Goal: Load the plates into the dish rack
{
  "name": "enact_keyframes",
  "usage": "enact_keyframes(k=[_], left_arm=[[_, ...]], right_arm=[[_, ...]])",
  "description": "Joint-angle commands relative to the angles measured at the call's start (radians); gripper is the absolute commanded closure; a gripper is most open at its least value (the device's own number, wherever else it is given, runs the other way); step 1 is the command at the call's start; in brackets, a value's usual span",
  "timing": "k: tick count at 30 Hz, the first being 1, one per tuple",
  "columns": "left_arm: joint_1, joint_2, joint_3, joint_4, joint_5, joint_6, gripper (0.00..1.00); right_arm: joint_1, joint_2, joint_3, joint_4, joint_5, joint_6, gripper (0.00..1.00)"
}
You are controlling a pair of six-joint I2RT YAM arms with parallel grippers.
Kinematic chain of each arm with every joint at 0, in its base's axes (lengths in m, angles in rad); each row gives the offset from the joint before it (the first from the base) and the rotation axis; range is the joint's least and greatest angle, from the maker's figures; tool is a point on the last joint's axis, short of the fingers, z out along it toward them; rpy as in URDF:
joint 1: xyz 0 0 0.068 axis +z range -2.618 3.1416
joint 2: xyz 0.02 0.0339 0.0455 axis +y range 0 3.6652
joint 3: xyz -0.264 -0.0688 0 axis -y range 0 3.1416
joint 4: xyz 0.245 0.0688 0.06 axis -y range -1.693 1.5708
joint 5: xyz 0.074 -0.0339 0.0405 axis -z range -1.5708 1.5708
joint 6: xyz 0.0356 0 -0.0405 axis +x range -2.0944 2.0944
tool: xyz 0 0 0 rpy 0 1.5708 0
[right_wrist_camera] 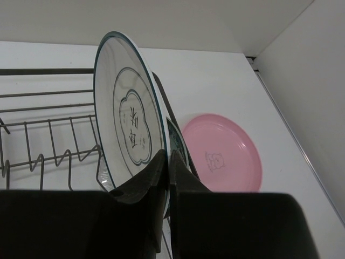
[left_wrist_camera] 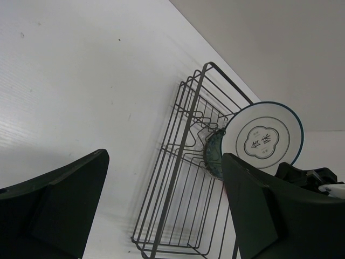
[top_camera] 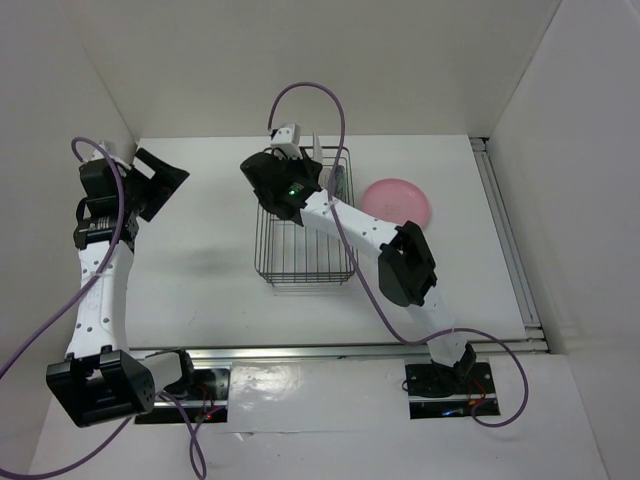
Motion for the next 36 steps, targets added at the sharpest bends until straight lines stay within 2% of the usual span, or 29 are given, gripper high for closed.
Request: enact_keyframes(k=[1,16,24,26,28,30,36], left_arm=[[0.005,-0.002,0.028,0.038,0.018,-0.009,0.0],[0.014,-0.002,0.019,0.038,0.018,-0.009,0.0],[0.014,-0.002,0.019,0.038,0.027,-0.009,0.0],[0.014,-0.002,0.019,0.038,0.027,-0.009,0.0],[0.014,-0.002,0.019,0.038,0.036,-0.009,0.0],[0.014,-0.002,0.019,0.038,0.036,-0.009,0.0],[0.014,-0.002,0.019,0.038,0.036,-0.009,0.0]], right_arm=[[-0.004,0.002,0.036,-0.017,0.02,0.052,1.0],[-0.014,0.042,0.045,-0.115,-0.008,0.167,1.0],[-0.023,0.071,0.067,-0.151,-0.038,0.195,0.96],[-0.023,0.071,0.081,-0.151,-0.048,0.195,0.88],[-0.033,0.071,0.09,-0.151,-0.048,0.195,0.73],[-0.033,0.071,0.09,-0.151,-0.06,0.195,0.63],[-0.053,0.089,0.102,-0.142,-0.081,0.195,0.62]])
